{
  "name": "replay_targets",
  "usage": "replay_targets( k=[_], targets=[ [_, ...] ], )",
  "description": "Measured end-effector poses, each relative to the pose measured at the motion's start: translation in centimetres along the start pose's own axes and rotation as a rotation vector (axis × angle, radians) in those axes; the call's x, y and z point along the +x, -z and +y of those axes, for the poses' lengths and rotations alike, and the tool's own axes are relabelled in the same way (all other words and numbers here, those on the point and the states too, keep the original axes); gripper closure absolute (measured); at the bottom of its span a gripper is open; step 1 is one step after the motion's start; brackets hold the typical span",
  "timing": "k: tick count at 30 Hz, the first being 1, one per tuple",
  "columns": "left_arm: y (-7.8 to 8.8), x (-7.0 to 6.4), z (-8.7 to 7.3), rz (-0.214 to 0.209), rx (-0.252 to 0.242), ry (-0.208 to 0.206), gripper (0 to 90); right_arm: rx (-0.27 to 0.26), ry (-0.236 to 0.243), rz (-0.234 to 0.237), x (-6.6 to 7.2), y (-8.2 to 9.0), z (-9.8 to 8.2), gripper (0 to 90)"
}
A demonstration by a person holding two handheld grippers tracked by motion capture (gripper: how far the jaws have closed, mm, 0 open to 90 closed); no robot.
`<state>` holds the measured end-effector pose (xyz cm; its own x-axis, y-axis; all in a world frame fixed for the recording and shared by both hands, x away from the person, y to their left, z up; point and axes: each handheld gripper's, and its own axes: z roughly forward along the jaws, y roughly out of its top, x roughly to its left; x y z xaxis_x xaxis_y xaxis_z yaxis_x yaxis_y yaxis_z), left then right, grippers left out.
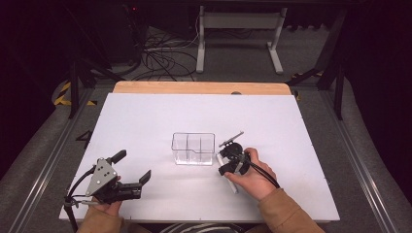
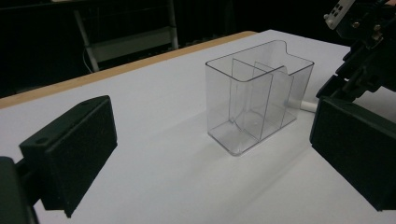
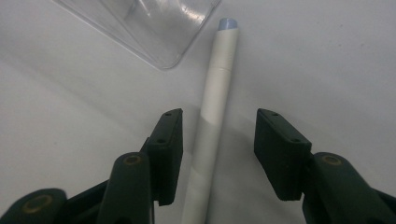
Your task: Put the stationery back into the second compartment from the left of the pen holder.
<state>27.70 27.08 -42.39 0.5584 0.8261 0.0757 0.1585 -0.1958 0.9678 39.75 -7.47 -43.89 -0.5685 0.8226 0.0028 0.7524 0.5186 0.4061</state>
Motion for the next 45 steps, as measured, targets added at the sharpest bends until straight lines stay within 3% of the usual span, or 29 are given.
replay_targets(
  k=[10, 18, 33, 41, 45],
  targets=[
    [0.0, 0.0, 0.0, -0.001, 0.000, 0.000, 1.5, 0.004, -0.013, -0.052, 0.5, -0.7, 0.3, 63.4],
    [0.0, 0.0, 0.0, 0.000, 0.000, 0.000, 1.5, 0.000, -0.032, -0.078, 1.2, -0.7, 0.4, 77.5],
    [0.0, 0.0, 0.0, 0.000, 0.000, -0.001, 1.5, -0.009, -0.087, -0.072, 1.1, -0.4, 0.3, 78.8],
    [0.0, 0.0, 0.0, 0.001, 0.000, -0.002, 1.5, -0.079, -0.108, -0.056, 0.4, 1.3, 0.0, 78.8],
    [0.0, 0.0, 0.0, 0.001, 0.001, -0.004, 1.5, -0.158, -0.101, -0.043, 0.0, 2.6, -0.3, 78.8]
  ],
)
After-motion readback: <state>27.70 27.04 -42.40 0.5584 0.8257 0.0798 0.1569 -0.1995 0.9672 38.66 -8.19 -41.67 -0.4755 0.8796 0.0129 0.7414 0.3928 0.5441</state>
